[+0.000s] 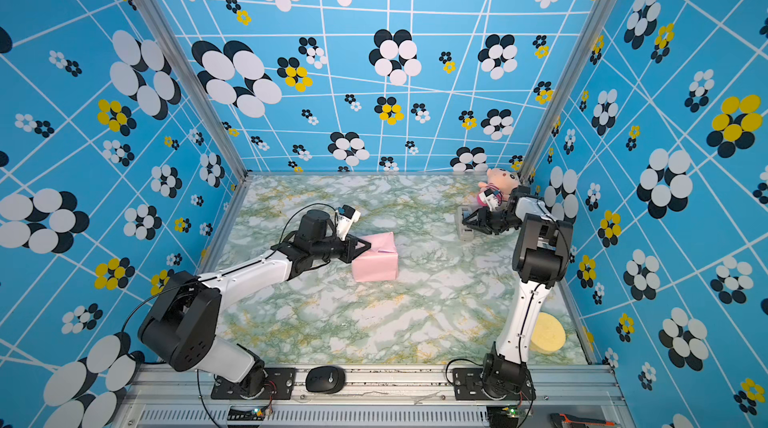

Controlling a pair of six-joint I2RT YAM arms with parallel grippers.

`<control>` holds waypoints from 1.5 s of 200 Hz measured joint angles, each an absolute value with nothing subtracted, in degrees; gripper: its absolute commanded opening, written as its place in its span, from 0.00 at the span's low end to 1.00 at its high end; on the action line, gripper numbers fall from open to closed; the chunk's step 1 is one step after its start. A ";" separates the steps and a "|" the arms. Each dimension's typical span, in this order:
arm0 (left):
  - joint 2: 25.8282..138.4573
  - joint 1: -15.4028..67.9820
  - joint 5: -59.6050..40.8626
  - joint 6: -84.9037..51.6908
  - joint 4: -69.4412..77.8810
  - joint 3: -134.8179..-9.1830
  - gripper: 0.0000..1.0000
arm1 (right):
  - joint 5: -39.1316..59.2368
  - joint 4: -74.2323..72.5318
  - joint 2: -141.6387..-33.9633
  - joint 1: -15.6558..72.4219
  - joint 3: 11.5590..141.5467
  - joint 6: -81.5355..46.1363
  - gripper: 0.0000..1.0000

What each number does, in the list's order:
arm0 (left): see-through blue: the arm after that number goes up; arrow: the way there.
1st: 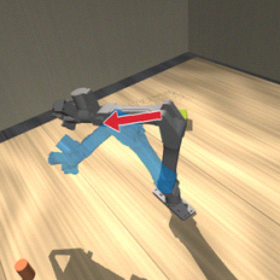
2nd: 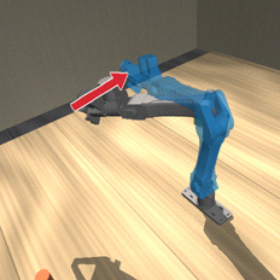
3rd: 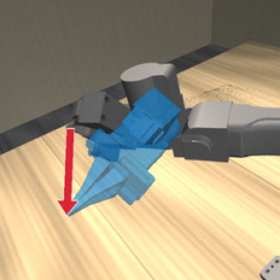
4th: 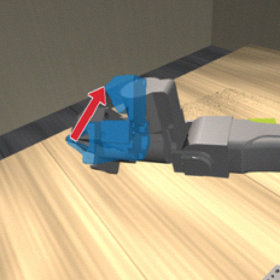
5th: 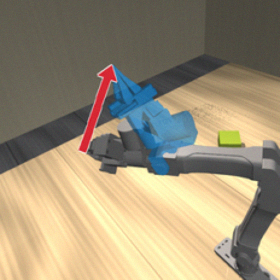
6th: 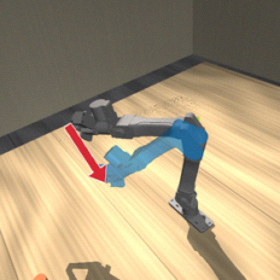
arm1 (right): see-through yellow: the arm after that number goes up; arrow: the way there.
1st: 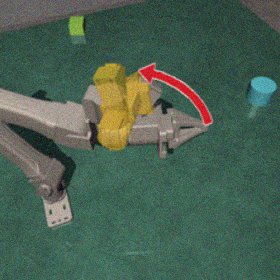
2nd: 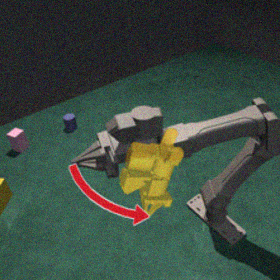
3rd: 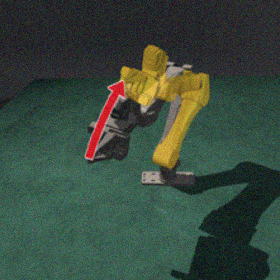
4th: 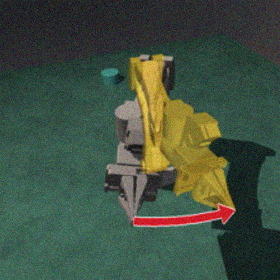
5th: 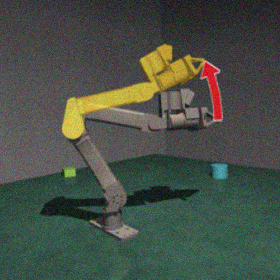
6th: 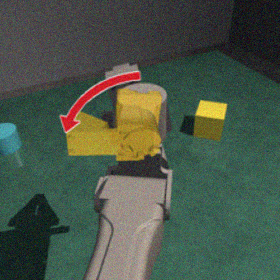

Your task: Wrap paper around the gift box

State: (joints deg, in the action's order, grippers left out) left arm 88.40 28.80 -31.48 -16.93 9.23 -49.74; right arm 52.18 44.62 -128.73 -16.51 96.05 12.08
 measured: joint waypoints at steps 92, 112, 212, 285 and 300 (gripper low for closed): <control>88.40 28.80 -31.46 -16.88 9.06 -49.80 0.06 | 53.47 46.11 -130.69 -16.97 97.73 12.71 0.14; 88.40 28.80 -31.46 -16.88 9.08 -49.80 0.06 | 53.49 46.06 -130.69 -17.08 97.71 12.01 0.11; 88.40 28.80 -31.46 -16.88 9.08 -49.80 0.06 | 55.46 42.63 -127.63 -17.67 93.49 6.94 0.00; 88.38 28.80 -31.46 -16.88 9.08 -49.80 0.06 | 55.94 40.05 -121.12 -17.78 88.23 1.04 0.00; 88.38 28.80 -31.46 -16.88 9.08 -49.80 0.06 | 54.92 40.01 -120.44 -17.85 87.31 0.12 0.00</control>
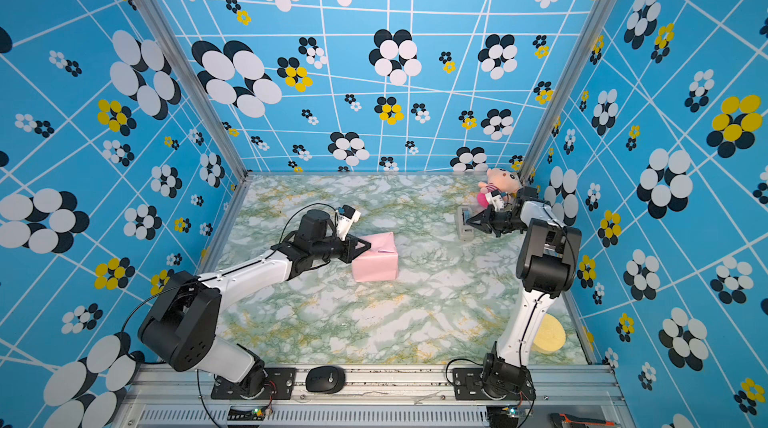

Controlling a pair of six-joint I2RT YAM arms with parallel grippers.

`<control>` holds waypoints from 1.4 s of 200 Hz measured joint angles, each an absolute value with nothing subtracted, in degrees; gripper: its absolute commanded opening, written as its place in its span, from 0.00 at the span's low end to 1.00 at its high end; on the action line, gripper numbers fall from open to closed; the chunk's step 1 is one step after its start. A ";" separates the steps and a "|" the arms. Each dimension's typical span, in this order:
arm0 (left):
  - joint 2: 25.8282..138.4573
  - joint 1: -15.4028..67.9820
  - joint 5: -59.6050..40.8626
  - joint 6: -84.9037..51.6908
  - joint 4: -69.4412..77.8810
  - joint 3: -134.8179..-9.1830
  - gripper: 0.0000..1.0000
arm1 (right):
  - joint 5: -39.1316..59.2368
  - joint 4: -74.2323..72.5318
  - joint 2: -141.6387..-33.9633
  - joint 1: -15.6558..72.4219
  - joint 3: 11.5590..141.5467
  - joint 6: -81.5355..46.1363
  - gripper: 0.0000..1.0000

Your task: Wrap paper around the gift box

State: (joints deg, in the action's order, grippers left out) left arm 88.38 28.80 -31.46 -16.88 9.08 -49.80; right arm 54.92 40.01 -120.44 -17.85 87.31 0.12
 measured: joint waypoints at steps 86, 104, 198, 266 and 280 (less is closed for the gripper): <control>88.38 28.80 -31.46 -16.88 9.21 -49.78 0.06 | 49.21 38.94 -114.02 -18.15 76.44 -3.09 0.00; 88.38 28.80 -31.46 -16.88 9.23 -49.78 0.06 | 48.23 38.20 -112.84 -18.15 74.11 -3.73 0.00; 88.27 28.91 -31.20 -16.86 9.17 -49.78 0.06 | 41.12 31.22 -112.55 -17.93 69.60 -6.94 0.00; 88.27 28.91 -31.20 -16.86 9.10 -49.78 0.06 | 30.85 33.85 -110.00 -17.37 66.96 -7.11 0.00; 88.27 28.91 -31.20 -16.86 9.10 -49.78 0.06 | 30.52 34.17 -108.84 -17.37 66.65 -7.09 0.00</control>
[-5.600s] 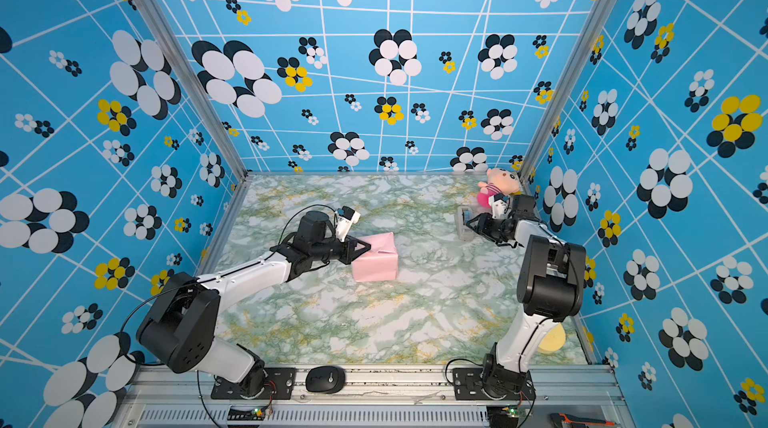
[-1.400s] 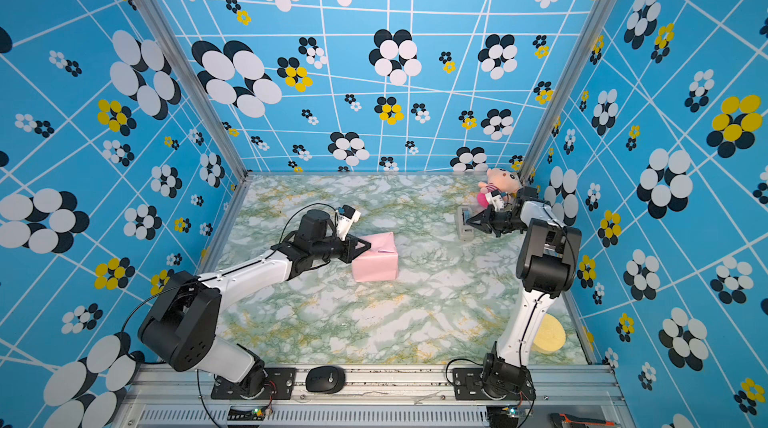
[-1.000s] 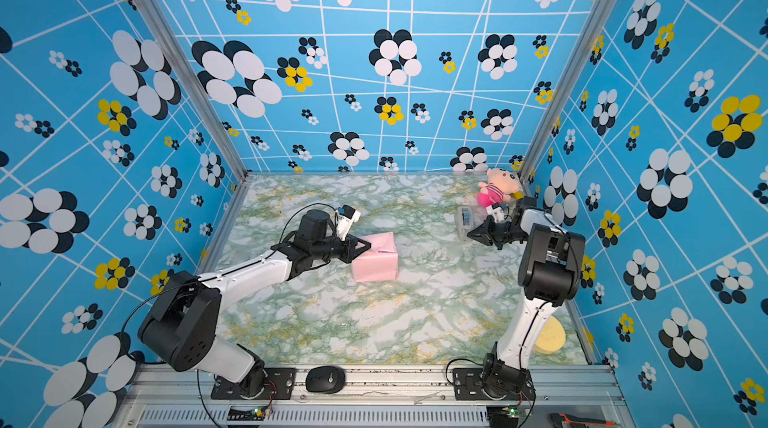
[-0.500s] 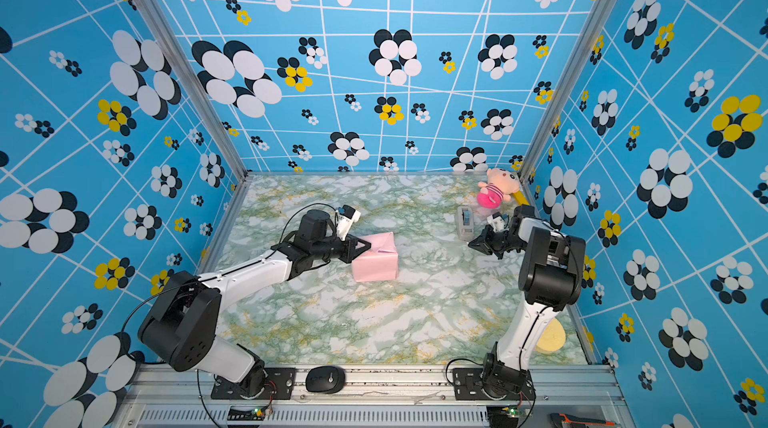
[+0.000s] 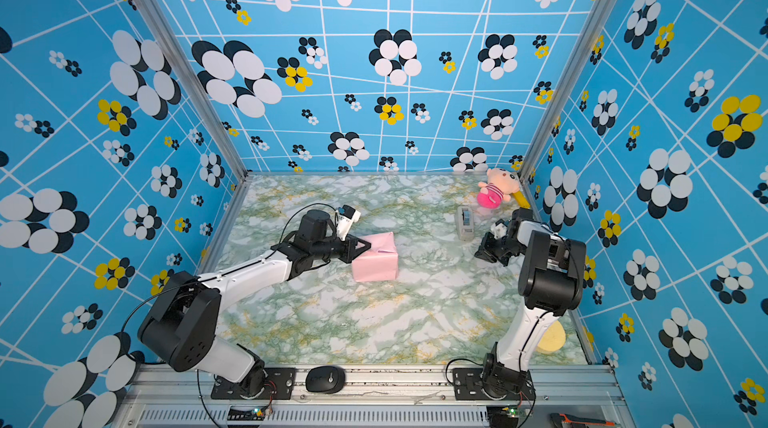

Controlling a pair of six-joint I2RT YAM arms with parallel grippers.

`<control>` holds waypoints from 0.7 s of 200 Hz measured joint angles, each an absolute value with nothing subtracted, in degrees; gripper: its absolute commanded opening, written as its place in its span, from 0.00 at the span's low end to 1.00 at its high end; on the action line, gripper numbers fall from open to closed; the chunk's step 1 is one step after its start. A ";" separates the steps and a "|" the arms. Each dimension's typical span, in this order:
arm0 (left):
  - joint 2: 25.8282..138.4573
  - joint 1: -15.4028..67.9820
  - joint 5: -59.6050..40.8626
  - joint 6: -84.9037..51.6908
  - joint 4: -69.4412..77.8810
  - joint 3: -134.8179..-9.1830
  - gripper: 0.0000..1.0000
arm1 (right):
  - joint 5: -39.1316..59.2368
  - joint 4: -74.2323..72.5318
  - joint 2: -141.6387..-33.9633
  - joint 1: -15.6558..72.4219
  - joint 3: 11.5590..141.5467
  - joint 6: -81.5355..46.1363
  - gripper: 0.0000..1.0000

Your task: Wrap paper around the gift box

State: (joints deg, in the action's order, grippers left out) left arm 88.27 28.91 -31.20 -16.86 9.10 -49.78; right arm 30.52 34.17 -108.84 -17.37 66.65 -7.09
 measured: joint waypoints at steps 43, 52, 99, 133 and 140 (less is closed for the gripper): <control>88.27 28.93 -31.20 -16.86 9.10 -49.78 0.06 | 36.67 33.65 -99.00 -16.82 62.30 -7.81 0.00; 88.27 28.97 -31.09 -16.84 9.23 -49.69 0.06 | 38.41 33.52 -95.72 -16.10 61.58 -8.23 0.00; 88.16 29.28 -30.59 -16.69 10.81 -48.88 0.06 | 44.34 28.34 -78.54 -6.35 57.95 -15.25 0.00; 88.07 29.30 -30.37 -16.67 11.90 -48.36 0.06 | 43.40 21.17 -72.58 5.26 56.38 -25.71 0.00; 88.05 29.30 -30.35 -16.67 12.19 -48.18 0.06 | 42.68 19.44 -72.53 8.45 56.38 -28.01 0.00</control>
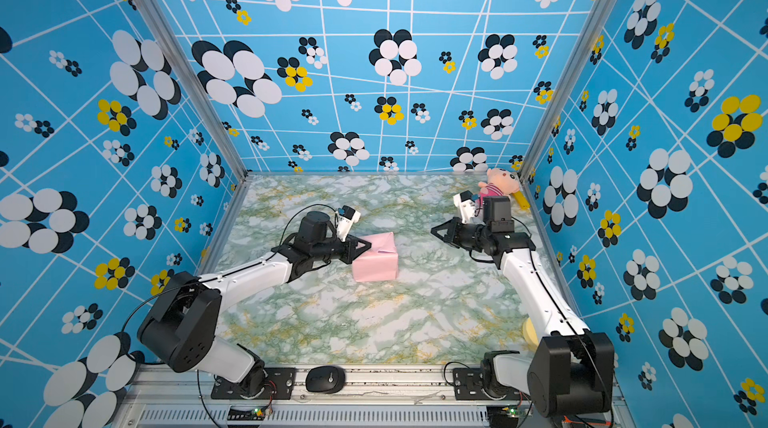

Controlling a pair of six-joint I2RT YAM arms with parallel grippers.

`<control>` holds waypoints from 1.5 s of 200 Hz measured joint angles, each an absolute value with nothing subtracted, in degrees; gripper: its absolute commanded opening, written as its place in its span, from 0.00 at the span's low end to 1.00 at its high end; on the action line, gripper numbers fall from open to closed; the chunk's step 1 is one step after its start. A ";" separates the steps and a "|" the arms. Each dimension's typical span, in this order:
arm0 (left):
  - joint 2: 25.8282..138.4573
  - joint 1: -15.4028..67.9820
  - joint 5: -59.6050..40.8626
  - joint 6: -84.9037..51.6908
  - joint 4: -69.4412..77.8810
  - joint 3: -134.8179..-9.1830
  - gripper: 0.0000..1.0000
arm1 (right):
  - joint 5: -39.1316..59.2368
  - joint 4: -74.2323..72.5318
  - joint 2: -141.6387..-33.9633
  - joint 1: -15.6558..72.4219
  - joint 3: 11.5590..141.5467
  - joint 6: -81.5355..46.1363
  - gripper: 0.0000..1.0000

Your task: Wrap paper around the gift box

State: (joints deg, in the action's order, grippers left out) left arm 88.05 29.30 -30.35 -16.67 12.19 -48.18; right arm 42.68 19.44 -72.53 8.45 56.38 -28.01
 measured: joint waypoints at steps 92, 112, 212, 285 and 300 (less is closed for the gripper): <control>87.39 29.39 -29.91 -16.69 15.90 -46.04 0.06 | 36.05 9.37 -89.10 30.76 62.22 -48.12 0.00; 87.24 29.39 -29.89 -16.69 16.34 -45.74 0.06 | 35.22 9.37 -89.82 30.85 62.22 -50.06 0.00; 87.20 29.39 -29.69 -16.71 16.40 -45.69 0.06 | 35.05 8.34 -91.11 31.51 62.19 -54.19 0.00; 87.20 29.39 -29.71 -16.71 16.43 -45.69 0.06 | 35.20 8.08 -91.29 31.77 60.60 -56.29 0.00; 87.20 29.39 -29.71 -16.71 16.43 -45.69 0.06 | 35.20 8.16 -91.33 31.77 60.34 -56.45 0.00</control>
